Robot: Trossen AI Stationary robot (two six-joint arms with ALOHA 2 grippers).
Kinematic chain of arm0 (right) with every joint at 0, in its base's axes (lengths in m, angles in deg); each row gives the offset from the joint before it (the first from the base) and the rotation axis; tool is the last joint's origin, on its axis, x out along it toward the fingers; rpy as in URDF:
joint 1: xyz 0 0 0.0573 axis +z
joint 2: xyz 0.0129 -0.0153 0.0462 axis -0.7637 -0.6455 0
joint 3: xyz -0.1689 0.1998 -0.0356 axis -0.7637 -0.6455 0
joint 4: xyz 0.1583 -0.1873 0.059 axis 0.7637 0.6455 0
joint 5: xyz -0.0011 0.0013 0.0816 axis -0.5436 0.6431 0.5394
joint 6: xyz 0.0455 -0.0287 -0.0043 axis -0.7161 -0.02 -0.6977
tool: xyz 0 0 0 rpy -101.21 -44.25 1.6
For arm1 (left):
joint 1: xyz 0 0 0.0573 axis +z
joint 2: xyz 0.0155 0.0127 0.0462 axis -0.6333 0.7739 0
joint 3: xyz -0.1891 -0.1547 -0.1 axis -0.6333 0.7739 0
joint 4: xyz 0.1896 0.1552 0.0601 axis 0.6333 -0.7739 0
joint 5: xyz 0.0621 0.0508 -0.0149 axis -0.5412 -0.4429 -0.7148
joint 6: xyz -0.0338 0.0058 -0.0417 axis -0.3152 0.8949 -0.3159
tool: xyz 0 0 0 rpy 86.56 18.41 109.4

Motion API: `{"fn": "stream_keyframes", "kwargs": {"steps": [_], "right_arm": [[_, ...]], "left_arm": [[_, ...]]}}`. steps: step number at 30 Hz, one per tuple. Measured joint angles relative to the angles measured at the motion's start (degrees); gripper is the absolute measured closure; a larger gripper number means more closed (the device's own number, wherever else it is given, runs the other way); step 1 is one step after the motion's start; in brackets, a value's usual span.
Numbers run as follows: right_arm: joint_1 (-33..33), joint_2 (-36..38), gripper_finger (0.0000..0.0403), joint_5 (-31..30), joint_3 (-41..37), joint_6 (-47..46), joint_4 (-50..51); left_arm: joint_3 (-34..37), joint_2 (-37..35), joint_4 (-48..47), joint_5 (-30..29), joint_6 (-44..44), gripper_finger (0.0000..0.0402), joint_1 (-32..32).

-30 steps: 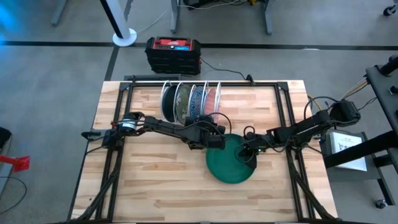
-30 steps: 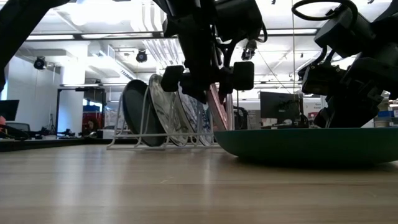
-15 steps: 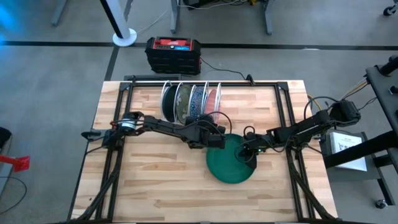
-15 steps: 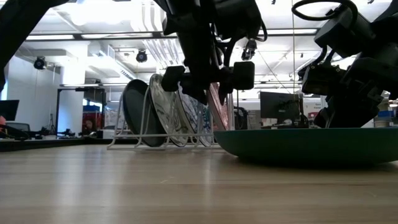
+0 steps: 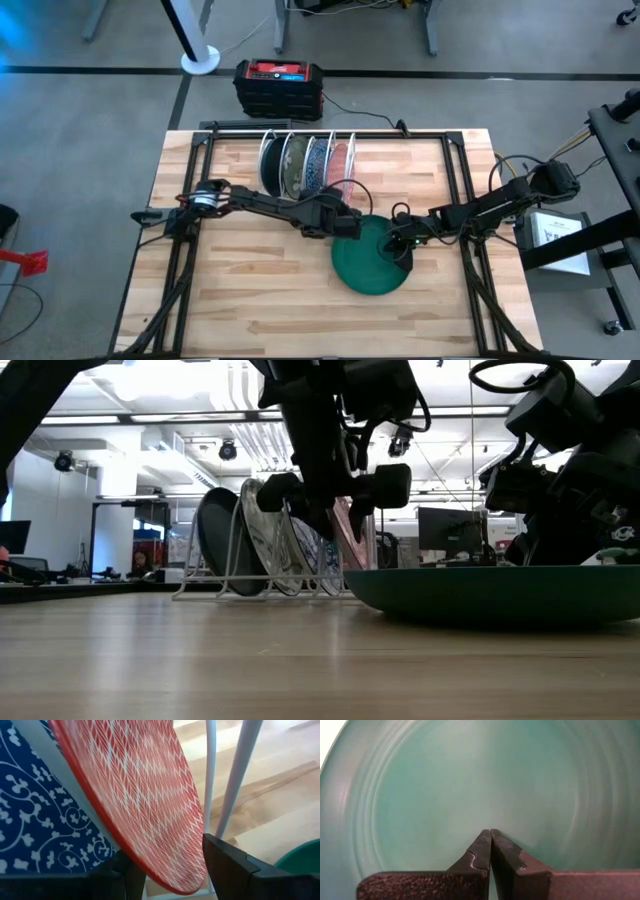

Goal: Sort dishes
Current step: Put the orange pattern plate into the white dish rack

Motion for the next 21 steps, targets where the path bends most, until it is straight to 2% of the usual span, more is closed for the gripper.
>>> {"fn": "stream_keyframes", "kwargs": {"steps": [21], "right_arm": [[0.0, 0.0, 0.0403, 0.1, 0.0, 0.0, 0.2]], "left_arm": [[0.0, -4.4, -2.2, 11.7, -0.1, 0.0226, 0.0]]}}
